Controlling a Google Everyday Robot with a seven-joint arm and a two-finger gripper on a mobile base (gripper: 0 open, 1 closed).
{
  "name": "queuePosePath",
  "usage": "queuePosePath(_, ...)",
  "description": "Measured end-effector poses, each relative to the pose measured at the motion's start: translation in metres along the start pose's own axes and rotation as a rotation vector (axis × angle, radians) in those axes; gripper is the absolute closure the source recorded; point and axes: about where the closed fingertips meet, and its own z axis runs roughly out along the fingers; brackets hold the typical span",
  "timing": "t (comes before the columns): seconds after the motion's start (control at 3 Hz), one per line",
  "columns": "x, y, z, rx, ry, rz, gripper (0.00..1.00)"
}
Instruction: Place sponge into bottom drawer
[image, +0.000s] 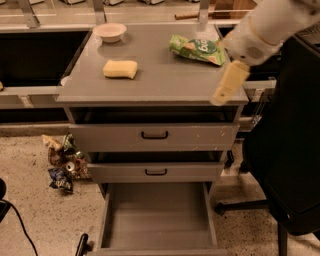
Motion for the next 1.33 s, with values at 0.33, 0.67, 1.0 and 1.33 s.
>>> queuePosePath(0.33, -0.055, -0.054, 0.053, 0.014, -0.145, 0.015, 0.0)
queuePosePath(0.67, -0.087, -0.079, 0.084, 0.014, -0.237, 0.047, 0.0)
queuePosePath(1.0, -0.087, -0.079, 0.084, 0.014, -0.237, 0.047, 0.0)
queuePosePath(1.33, -0.098, -0.094, 0.109, 0.029, -0.299, 0.081, 0.0)
